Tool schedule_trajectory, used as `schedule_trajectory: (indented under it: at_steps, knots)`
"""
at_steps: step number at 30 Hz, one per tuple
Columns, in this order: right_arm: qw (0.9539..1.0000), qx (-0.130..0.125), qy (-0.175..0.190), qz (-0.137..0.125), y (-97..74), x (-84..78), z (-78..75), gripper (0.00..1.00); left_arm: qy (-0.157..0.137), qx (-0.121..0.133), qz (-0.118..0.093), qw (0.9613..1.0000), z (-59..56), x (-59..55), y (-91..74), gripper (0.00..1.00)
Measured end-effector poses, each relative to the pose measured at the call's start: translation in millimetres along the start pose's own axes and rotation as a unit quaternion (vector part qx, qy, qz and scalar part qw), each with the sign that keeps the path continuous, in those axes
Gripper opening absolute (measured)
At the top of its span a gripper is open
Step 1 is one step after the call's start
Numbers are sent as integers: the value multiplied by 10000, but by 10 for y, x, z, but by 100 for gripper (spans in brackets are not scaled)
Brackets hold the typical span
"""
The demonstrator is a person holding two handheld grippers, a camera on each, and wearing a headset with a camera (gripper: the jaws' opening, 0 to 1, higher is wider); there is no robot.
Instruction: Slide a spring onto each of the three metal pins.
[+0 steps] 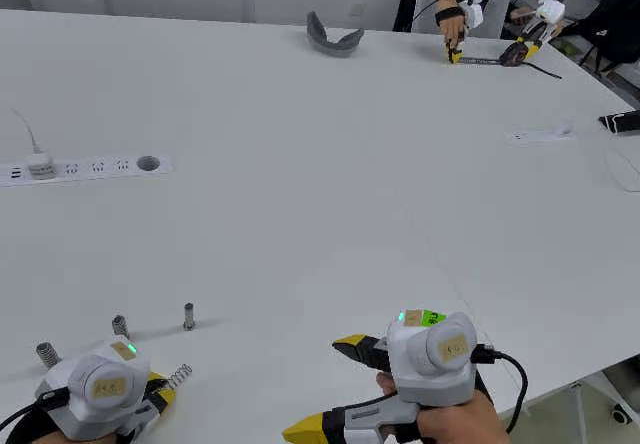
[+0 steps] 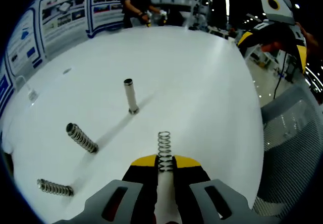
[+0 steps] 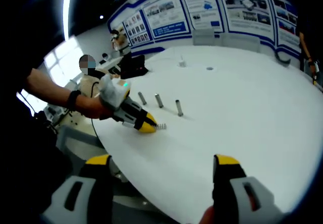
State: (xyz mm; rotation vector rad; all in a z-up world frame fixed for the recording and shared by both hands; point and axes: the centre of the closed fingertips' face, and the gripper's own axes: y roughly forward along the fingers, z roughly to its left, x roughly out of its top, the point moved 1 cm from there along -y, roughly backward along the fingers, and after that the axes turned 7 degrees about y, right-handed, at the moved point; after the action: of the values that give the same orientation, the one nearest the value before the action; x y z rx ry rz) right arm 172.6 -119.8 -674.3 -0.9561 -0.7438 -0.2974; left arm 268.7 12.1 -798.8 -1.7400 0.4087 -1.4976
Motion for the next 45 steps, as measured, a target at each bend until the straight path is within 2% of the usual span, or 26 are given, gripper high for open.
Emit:
schedule_trajectory:
  at_steps: [3,9,11,15,19,23,28,31,33,38,45]
  knots:
    - [10000,15,-44,38,-4,-10,7,84,-171,22,-73,9998,-7,26,12,14]
    - [10000,7,-45,49,-18,-10,4,83,-209,202,-131,9995,35,56,29,12]
    - [10000,8,-68,61,-22,-7,11,83,-12,290,-86,9995,56,61,24,11]
    - [10000,12,-56,56,-24,-6,11,83,258,301,95,9992,45,49,5,12]
    - [10000,16,-63,63,-22,-8,20,83,188,325,121,9992,71,14,-30,16]
    - [9999,28,-83,86,-7,-15,23,83,195,399,145,9989,119,-1,-52,11]
    - [9999,48,-96,76,16,8,41,83,61,294,160,9994,119,-19,-76,10]
    - [9999,64,-99,59,25,25,60,83,11,275,117,9996,121,-27,-132,10]
    - [9999,88,-107,70,54,32,74,83,-117,327,49,9994,163,-13,-197,10]
    - [9998,153,-125,67,122,85,115,83,-347,319,-179,9987,190,61,-320,10]
    - [9994,346,-84,15,221,166,206,82,-445,398,-439,9972,187,159,-511,10]
